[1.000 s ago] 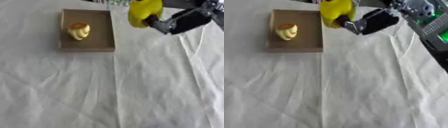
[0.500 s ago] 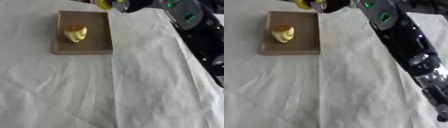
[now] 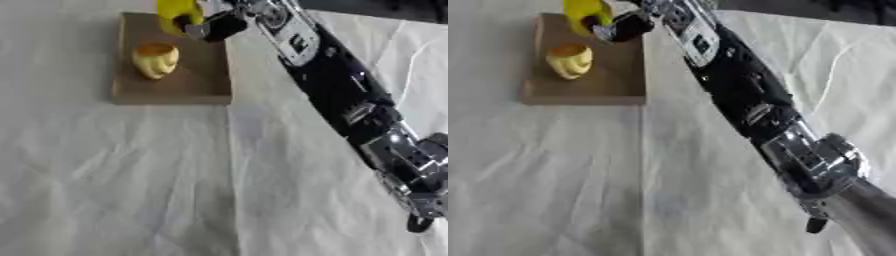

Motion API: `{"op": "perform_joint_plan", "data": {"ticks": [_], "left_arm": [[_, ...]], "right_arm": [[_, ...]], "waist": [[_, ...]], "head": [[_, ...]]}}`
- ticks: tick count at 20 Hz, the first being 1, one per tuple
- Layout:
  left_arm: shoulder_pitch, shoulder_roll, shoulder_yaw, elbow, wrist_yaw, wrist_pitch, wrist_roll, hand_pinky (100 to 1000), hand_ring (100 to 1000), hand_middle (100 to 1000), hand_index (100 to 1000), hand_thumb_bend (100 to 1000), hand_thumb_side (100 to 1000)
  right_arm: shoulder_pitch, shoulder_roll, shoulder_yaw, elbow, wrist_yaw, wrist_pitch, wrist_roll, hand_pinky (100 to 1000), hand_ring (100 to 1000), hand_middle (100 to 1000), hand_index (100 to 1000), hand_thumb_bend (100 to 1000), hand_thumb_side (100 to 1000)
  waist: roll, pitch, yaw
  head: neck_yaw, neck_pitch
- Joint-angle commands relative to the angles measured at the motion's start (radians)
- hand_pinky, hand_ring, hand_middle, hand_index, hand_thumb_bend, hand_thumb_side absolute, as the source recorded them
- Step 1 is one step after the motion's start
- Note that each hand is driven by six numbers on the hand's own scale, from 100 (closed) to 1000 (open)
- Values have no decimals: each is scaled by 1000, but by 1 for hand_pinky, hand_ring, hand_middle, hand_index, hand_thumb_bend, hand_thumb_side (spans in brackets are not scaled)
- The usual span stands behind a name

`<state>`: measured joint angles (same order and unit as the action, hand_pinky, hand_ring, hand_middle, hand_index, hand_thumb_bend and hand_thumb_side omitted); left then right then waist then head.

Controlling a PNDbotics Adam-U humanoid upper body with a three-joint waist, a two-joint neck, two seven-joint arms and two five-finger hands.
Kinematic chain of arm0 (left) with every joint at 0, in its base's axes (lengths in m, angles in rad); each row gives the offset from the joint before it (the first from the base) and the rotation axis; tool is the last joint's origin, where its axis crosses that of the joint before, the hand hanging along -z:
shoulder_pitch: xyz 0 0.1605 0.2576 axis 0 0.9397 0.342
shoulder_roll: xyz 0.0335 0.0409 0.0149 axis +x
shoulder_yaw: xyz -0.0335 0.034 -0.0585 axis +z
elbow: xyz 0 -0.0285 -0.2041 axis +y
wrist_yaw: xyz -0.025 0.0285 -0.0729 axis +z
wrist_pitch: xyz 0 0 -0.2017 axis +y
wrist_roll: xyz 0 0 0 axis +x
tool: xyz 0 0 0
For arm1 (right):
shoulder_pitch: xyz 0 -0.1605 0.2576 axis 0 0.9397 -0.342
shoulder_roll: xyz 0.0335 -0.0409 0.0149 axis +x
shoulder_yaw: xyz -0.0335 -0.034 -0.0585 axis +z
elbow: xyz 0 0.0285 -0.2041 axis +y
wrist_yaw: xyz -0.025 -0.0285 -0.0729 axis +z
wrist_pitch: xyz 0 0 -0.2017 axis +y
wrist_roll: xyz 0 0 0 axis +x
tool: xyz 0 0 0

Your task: Pick up objects on the table and place them in the box.

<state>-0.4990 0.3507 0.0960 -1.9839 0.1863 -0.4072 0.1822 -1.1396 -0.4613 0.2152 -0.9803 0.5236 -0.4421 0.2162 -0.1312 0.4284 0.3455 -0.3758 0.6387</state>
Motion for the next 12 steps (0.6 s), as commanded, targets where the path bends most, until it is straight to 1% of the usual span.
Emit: {"op": "perform_joint_plan", "data": {"ticks": [1, 2, 3, 4, 5, 7, 8, 9, 10, 12], "left_arm": [[-11, 8, 5, -16, 2, 1, -3, 871, 832, 782, 852, 138, 602], [-11, 7, 5, -16, 2, 1, -3, 871, 832, 782, 852, 137, 602], [-10, 6, 6, -16, 2, 2, -3, 872, 832, 783, 852, 134, 606], [-9, 5, 6, -16, 1, 2, -3, 872, 832, 783, 852, 134, 606], [-8, 4, 6, -16, 0, 3, -4, 872, 833, 783, 853, 132, 608], [-6, 2, 6, -16, -1, 3, -5, 872, 833, 783, 853, 130, 610], [-6, 1, 6, -16, -1, 4, -5, 873, 833, 783, 853, 130, 610], [-5, 0, 6, -16, -1, 4, -6, 873, 833, 783, 853, 129, 611], [-4, -1, 6, -16, -1, 5, -6, 873, 833, 783, 853, 130, 611], [-4, -1, 6, -16, -1, 5, -7, 873, 834, 784, 854, 131, 610]], "right_arm": [[-8, -16, -15, 22, 58, -34, -24, 893, 844, 513, 749, 100, 100], [-5, -18, -16, 27, 67, -45, -24, 894, 846, 517, 751, 100, 100], [-3, -20, -16, 30, 75, -54, -24, 896, 866, 550, 772, 100, 100], [-2, -22, -17, 32, 83, -62, -23, 896, 872, 563, 780, 100, 100], [-2, -25, -16, 31, 96, -70, -18, 909, 952, 751, 903, 100, 100], [-4, -30, -14, 21, 141, -92, 3, 936, 1000, 844, 971, 100, 100], [-4, -32, -15, 12, 164, -100, 11, 948, 1000, 845, 980, 100, 118], [-4, -33, -19, 2, 181, -102, 15, 958, 1000, 849, 983, 100, 156], [-5, -34, -22, -7, 189, -100, 19, 963, 1000, 853, 984, 100, 169], [-8, -37, -24, -22, 180, -93, 32, 978, 1000, 868, 995, 100, 219]], "waist": [[7, -18, 2], [7, -17, 1], [7, -15, 1], [8, -13, 0], [10, -12, 0], [12, -11, -2], [14, -10, -4], [15, -10, -5], [16, -10, -6], [17, -11, -9]], "head": [[-29, -14], [-35, -14], [-39, -15], [-41, -15], [-40, -16], [-36, -17], [-33, -18], [-30, -18], [-28, -17], [-25, -16]]}}
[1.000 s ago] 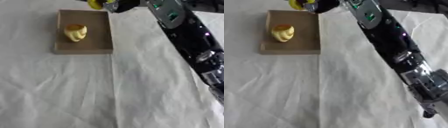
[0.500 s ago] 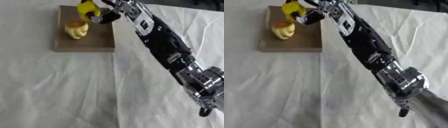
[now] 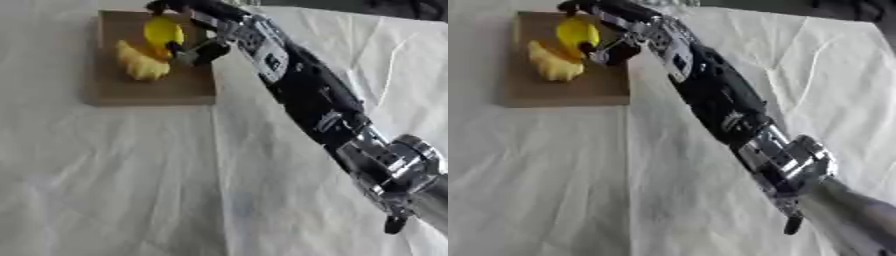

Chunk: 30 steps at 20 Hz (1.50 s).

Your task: Pick up objects on the table and place them in the box.

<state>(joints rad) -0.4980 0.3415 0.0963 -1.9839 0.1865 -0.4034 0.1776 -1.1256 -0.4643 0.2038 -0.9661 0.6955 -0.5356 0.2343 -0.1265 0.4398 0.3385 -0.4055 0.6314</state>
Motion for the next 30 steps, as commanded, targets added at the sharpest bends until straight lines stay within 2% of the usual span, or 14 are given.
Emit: {"op": "perform_joint_plan", "data": {"ticks": [1, 5, 8, 11, 13, 15, 18, 22, 24, 26, 30], "left_arm": [[-4, 8, 6, -16, -1, 1, -2, 873, 834, 784, 854, 133, 611], [-4, 9, 6, -16, -1, 4, -3, 874, 835, 784, 855, 134, 611], [-4, 10, 6, -16, 0, 4, -4, 874, 835, 784, 855, 131, 611], [-1, 11, 8, -16, -1, 5, -4, 874, 835, 784, 855, 131, 610], [-1, 14, 10, -16, -2, 5, -2, 874, 835, 784, 855, 131, 609], [0, 18, 13, -16, -5, 4, 2, 875, 836, 784, 855, 132, 607], [2, 25, 20, -16, -11, 1, 11, 875, 836, 785, 854, 132, 606], [8, 33, 32, -16, -23, -4, 26, 874, 836, 785, 854, 128, 604], [11, 35, 37, -16, -30, -8, 33, 874, 836, 785, 854, 126, 604], [15, 36, 43, -16, -37, -12, 41, 874, 836, 786, 854, 125, 603], [26, 39, 61, -16, -56, -21, 62, 873, 837, 786, 854, 126, 596]], "right_arm": [[-23, -37, -13, -46, -3, 3, 24, 990, 1000, 882, 1000, 100, 249], [-26, -57, -12, -98, -48, 14, 65, 1000, 1000, 906, 1000, 100, 269], [-25, -67, -18, -121, -72, 27, 75, 996, 1000, 895, 1000, 100, 244], [-19, -88, -23, -170, -114, 57, 74, 981, 1000, 878, 1000, 100, 157], [-6, -119, -26, -241, -159, 82, 67, 972, 1000, 868, 1000, 100, 100], [20, -166, -34, -345, -220, 122, 47, 954, 1000, 841, 991, 100, 100], [98, -260, -55, -570, -353, 213, -5, 941, 999, 814, 954, 100, 100], [266, -395, -134, -888, -546, 349, -110, 927, 970, 789, 895, 100, 106], [350, -431, -179, -994, -603, 395, -172, 921, 957, 774, 886, 100, 198], [417, -441, -223, -1024, -638, 378, -224, 918, 946, 763, 882, 100, 251], [528, -422, -290, -1033, -657, 282, -297, 916, 940, 775, 886, 100, 323]], "waist": [[12, -23, -3], [11, -26, -10], [11, -28, -13], [12, -31, -19], [11, -32, -26], [11, -32, -35], [11, -31, -49], [19, -25, -72], [27, -20, -85], [36, -15, -98], [57, -2, -123]], "head": [[6, -9], [15, -11], [18, -12], [25, -9], [35, -10], [53, -12], [83, -19], [128, -34], [154, -41], [181, -48], [228, -59]]}}
